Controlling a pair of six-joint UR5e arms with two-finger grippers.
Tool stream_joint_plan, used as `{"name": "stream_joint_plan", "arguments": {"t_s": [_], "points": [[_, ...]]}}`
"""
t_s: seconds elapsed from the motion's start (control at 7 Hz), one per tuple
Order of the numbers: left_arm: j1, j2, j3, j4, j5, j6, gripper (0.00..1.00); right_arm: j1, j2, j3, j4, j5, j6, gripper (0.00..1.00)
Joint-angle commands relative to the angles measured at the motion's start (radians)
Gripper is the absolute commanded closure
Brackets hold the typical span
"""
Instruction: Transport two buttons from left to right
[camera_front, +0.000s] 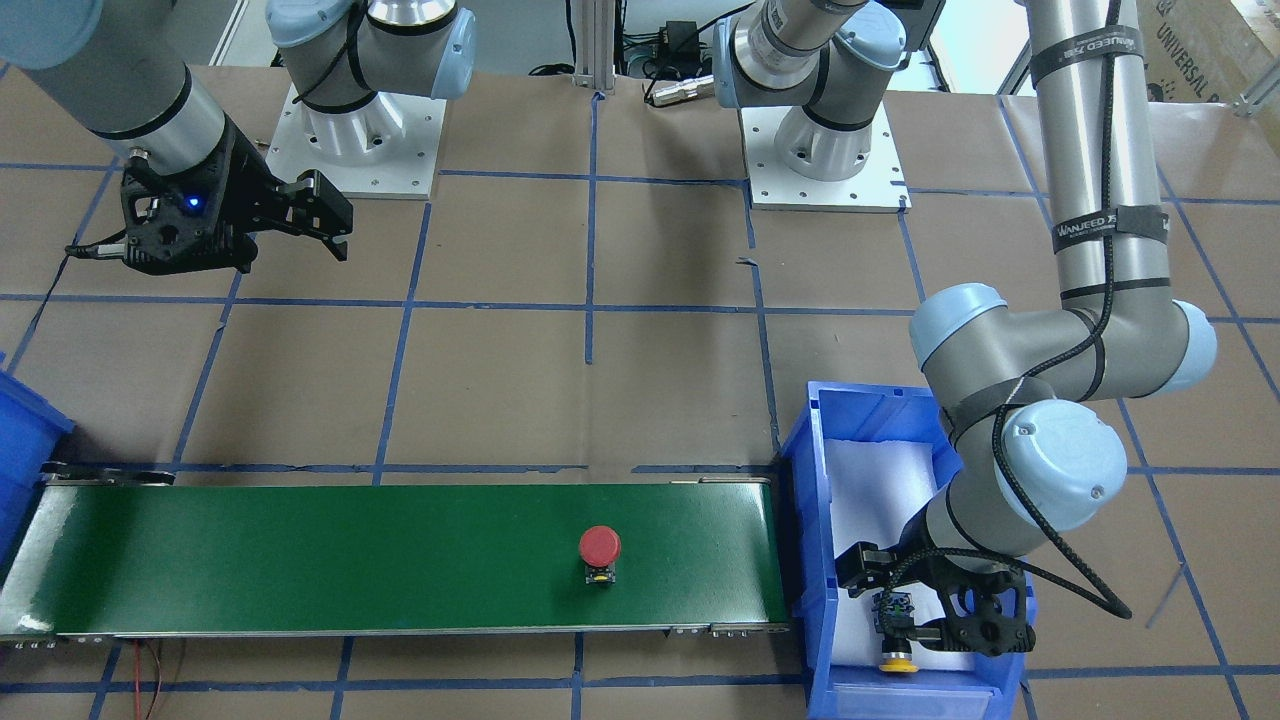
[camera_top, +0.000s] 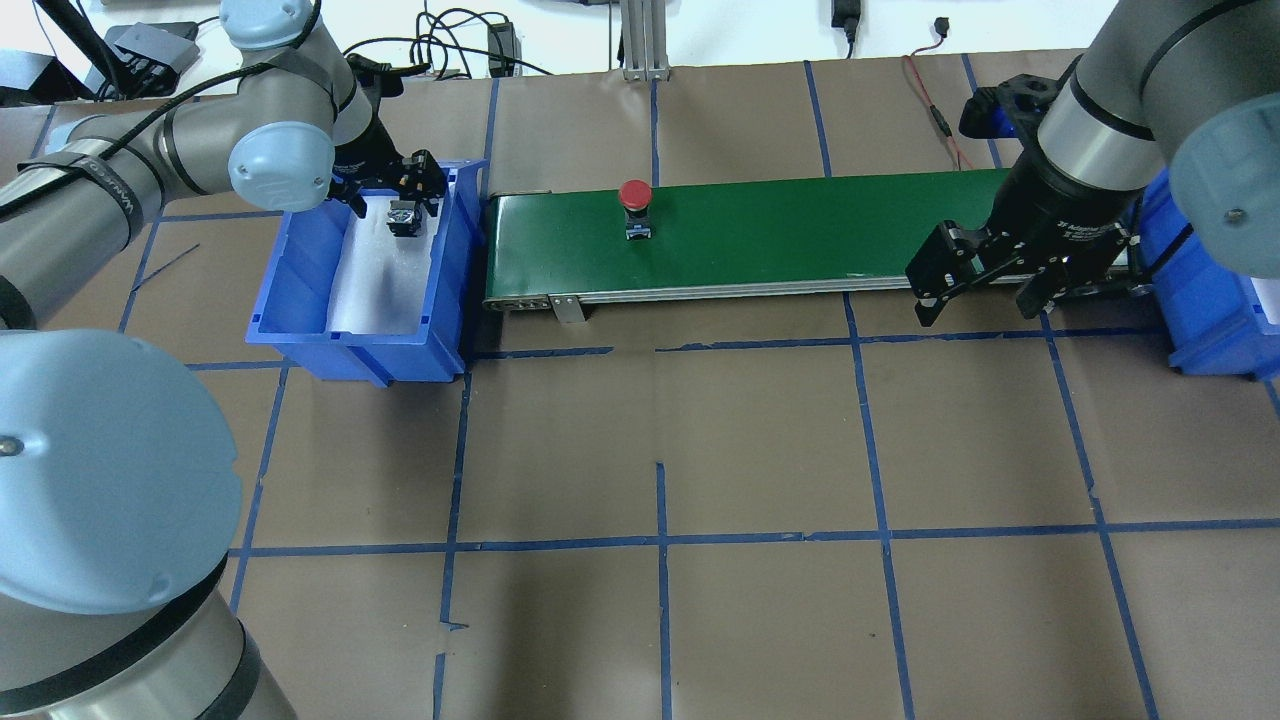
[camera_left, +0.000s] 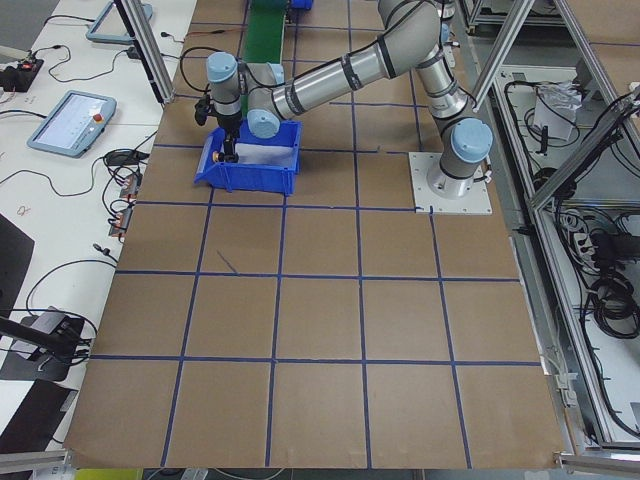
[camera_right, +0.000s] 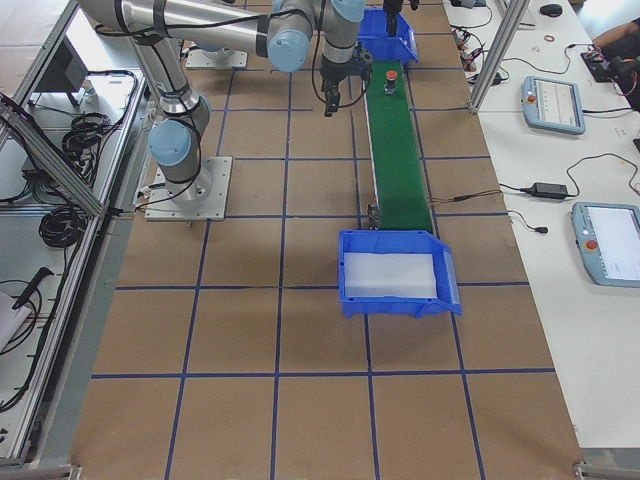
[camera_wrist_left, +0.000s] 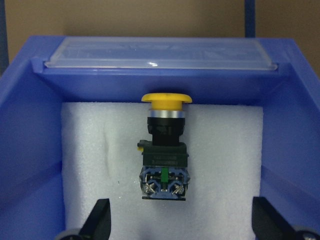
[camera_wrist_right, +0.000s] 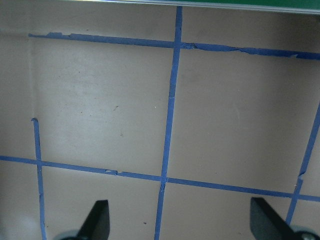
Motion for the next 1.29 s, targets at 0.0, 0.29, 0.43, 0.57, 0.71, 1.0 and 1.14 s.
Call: {"name": "stream_joint_plan", "arguments": {"t_s": [0.0,0.29,0.43,0.57,0.71,1.0,1.14], "points": [[0.006,-0.02,0.016,0.005,0.001,-0.001,0.0,0.031,-0.007,0.0,-0.002,-0.001,0.018,0.0],[0.01,-0.025,0.013,0.005,0.001,-0.001,0.0,0.115,0.005,0.001,-0.011,-0.039,0.195,0.0],[0.018,-0.037,0.013,0.007,-0.008,-0.003,0.01,0.117,0.008,0.004,-0.014,-0.052,0.202,0.0],[0.024,-0.043,0.017,0.028,-0.01,-0.003,0.02,0.114,0.01,0.004,-0.012,-0.05,0.191,0.0],[0.026,-0.045,0.01,0.03,-0.008,-0.001,0.02,0.113,0.01,0.004,-0.014,-0.046,0.191,0.0],[0.026,-0.046,0.008,0.031,-0.01,-0.001,0.2,0.111,0.01,0.006,-0.012,-0.046,0.188,0.0],[0.026,-0.046,0.009,0.031,-0.008,0.006,0.44,0.114,0.009,0.003,-0.012,-0.046,0.187,0.0]]}}
